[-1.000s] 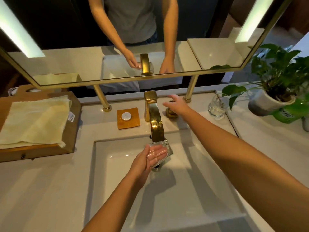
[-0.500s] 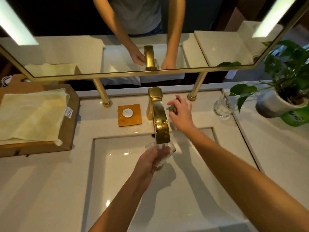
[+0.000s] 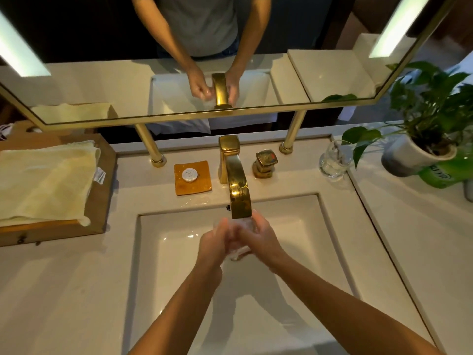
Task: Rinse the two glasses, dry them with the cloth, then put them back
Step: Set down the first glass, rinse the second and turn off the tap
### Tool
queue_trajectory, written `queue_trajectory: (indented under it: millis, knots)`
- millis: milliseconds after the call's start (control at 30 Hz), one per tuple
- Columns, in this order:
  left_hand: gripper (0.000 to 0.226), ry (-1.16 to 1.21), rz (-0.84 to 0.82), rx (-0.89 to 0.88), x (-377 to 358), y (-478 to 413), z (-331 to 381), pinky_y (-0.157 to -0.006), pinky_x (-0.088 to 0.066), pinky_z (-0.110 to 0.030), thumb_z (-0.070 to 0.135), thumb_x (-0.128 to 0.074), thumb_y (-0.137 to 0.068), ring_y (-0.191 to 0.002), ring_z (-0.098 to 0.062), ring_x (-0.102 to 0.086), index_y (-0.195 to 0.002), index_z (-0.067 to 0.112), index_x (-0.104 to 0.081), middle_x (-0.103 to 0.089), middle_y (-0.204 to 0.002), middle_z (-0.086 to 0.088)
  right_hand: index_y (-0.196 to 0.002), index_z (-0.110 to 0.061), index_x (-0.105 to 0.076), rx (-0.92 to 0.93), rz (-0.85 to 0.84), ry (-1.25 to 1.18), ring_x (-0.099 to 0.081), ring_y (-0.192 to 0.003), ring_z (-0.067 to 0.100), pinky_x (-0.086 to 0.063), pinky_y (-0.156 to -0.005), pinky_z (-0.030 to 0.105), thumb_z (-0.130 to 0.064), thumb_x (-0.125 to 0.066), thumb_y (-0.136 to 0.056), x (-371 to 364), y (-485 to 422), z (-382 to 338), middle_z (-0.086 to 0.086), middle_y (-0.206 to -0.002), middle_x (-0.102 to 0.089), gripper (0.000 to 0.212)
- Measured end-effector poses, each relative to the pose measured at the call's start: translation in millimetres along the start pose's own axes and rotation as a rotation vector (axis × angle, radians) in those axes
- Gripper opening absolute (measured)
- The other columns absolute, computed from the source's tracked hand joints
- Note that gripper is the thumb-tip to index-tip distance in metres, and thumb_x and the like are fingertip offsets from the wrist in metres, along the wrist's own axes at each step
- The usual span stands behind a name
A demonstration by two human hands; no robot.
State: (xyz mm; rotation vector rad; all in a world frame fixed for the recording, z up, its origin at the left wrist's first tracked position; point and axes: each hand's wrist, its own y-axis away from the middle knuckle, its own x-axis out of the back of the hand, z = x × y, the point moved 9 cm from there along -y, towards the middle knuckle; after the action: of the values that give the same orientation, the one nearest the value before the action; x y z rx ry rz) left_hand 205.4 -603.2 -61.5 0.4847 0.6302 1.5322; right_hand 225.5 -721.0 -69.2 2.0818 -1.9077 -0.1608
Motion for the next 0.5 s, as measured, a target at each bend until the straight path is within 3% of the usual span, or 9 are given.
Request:
queue_trajectory:
  millis: [67, 167, 233, 267, 333, 367, 433, 500]
  knots:
    - [0.041, 0.081, -0.088, 0.171, -0.9, -1.9, -13.3, -0.040, -0.042, -0.018, 0.037, -0.043, -0.098, -0.041, -0.006, -0.056, -0.090, 0.004, -0.066, -0.059, -0.046, 0.001, -0.114, -0.016, -0.056, 0.220, -0.028, 0.195, -0.068, -0.091, 0.015, -0.059, -0.080, 0.035, -0.051, -0.066, -0.079, -3.4, 5.1, -15.4, 0.004, -0.098, -0.067, 0.051]
    - [0.033, 0.082, -0.145, 0.119, -2.1, -3.4, -15.9, -0.042, -0.043, -0.018, 0.032, -0.050, -0.096, -0.047, -0.007, -0.058, -0.100, 0.004, -0.067, -0.062, -0.052, 0.002, -0.118, -0.015, -0.055, 0.233, -0.052, 0.185, -0.068, -0.090, 0.015, -0.060, -0.077, 0.037, -0.062, -0.062, -0.079, -4.5, 5.3, -12.2, 0.003, -0.098, -0.068, 0.061]
    - [0.025, 0.003, -0.094, -0.064, -0.4, -2.6, -4.3, -0.050, -0.048, -0.018, 0.027, -0.056, -0.092, -0.061, -0.014, -0.066, -0.096, 0.006, -0.069, -0.070, -0.067, -0.003, -0.120, -0.014, -0.052, 0.096, -0.010, 0.088, -0.070, -0.082, 0.018, -0.061, -0.064, 0.041, -0.067, -0.052, -0.084, -4.9, 3.9, -6.6, 0.007, -0.096, -0.068, 0.064]
    - [0.022, -0.086, -0.066, -0.172, 0.1, -2.1, 3.1, -0.054, -0.051, -0.018, 0.024, -0.057, -0.092, -0.068, -0.017, -0.069, -0.092, 0.007, -0.071, -0.072, -0.073, -0.006, -0.121, -0.012, -0.051, -0.082, -0.027, -0.002, -0.068, -0.070, 0.018, -0.059, -0.054, 0.037, -0.066, -0.046, -0.088, -6.5, 2.8, 7.1, 0.007, -0.090, -0.069, 0.064]
    - [0.024, -0.256, -0.058, -0.358, -1.3, 2.0, 15.7, -0.063, -0.054, -0.017, 0.020, -0.054, -0.094, -0.074, -0.017, -0.070, -0.088, 0.005, -0.072, -0.073, -0.079, -0.013, -0.119, -0.007, -0.053, -0.479, -0.183, -0.232, -0.049, -0.043, 0.008, -0.039, -0.037, 0.020, -0.067, -0.030, -0.093, -20.6, 11.4, 37.7, 0.001, -0.063, -0.064, 0.070]
    - [0.025, -0.282, -0.068, -0.396, -0.9, 2.4, 16.7, -0.065, -0.054, -0.018, 0.019, -0.053, -0.095, -0.074, -0.016, -0.070, -0.087, 0.004, -0.072, -0.073, -0.078, -0.013, -0.116, -0.004, -0.055, -0.572, -0.251, -0.308, -0.039, -0.037, 0.004, -0.030, -0.035, 0.016, -0.067, -0.024, -0.093, -27.2, 16.1, 43.1, -0.002, -0.054, -0.058, 0.073]
    - [0.024, -0.248, -0.075, -0.381, 1.7, 0.9, 16.5, -0.069, -0.053, -0.021, 0.020, -0.054, -0.094, -0.077, -0.015, -0.069, -0.091, 0.003, -0.071, -0.073, -0.081, -0.011, -0.120, -0.004, -0.055, -0.529, -0.214, -0.321, -0.039, -0.037, 0.003, -0.029, -0.035, 0.015, -0.065, -0.027, -0.094, -28.2, 8.9, 41.1, 0.000, -0.061, -0.057, 0.073]
    - [0.026, -0.152, -0.034, -0.244, 3.4, -5.1, 11.9, -0.068, -0.051, -0.024, 0.023, -0.053, -0.095, -0.080, -0.018, -0.066, -0.096, 0.003, -0.068, -0.071, -0.083, -0.009, -0.121, -0.009, -0.054, -0.335, -0.056, -0.246, -0.052, -0.053, 0.003, -0.039, -0.043, 0.014, -0.065, -0.043, -0.091, -18.3, -4.2, 27.2, 0.000, -0.078, -0.060, 0.064]
